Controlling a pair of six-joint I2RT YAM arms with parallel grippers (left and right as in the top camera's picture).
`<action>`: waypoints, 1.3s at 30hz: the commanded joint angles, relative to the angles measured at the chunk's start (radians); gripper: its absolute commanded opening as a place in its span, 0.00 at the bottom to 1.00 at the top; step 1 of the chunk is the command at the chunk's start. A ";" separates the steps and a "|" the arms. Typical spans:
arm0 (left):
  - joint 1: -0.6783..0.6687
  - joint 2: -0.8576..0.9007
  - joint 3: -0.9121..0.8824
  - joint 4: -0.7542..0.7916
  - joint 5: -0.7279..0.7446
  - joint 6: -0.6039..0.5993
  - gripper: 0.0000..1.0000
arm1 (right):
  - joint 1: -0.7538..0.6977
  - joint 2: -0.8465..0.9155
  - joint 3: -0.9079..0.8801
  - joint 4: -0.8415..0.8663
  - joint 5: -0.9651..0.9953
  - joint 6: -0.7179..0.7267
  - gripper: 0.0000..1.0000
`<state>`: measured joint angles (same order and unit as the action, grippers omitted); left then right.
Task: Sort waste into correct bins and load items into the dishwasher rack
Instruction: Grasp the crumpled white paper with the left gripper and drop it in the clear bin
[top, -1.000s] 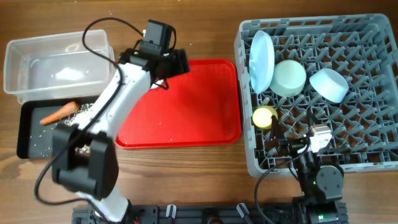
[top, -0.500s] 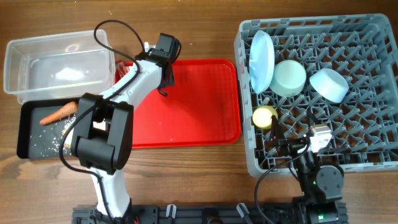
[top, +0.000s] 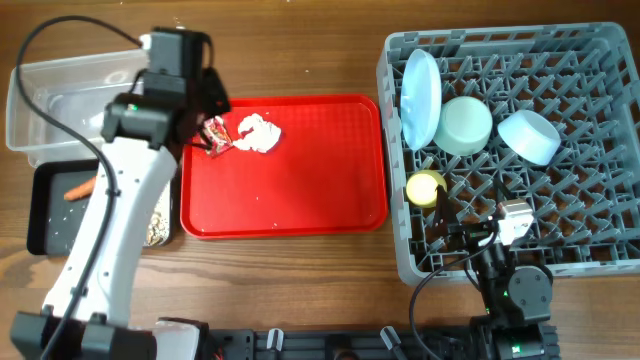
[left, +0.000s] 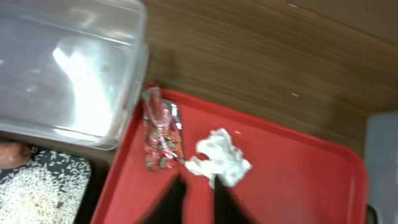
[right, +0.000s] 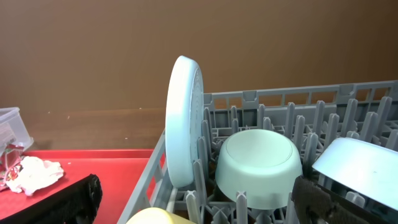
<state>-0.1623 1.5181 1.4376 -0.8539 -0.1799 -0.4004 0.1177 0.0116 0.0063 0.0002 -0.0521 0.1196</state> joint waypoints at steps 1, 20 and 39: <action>0.005 0.122 -0.019 0.005 0.158 0.085 0.64 | -0.004 -0.007 -0.001 0.003 -0.009 0.014 1.00; 0.067 0.190 0.174 -0.157 0.083 0.088 0.04 | -0.004 -0.007 -0.001 0.003 -0.009 0.014 1.00; 0.153 0.177 0.182 -0.182 0.113 0.135 0.90 | -0.004 -0.007 -0.001 0.003 -0.009 0.014 1.00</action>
<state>0.1150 1.7538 1.5948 -0.9771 -0.0879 -0.2825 0.1177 0.0116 0.0063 0.0006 -0.0521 0.1196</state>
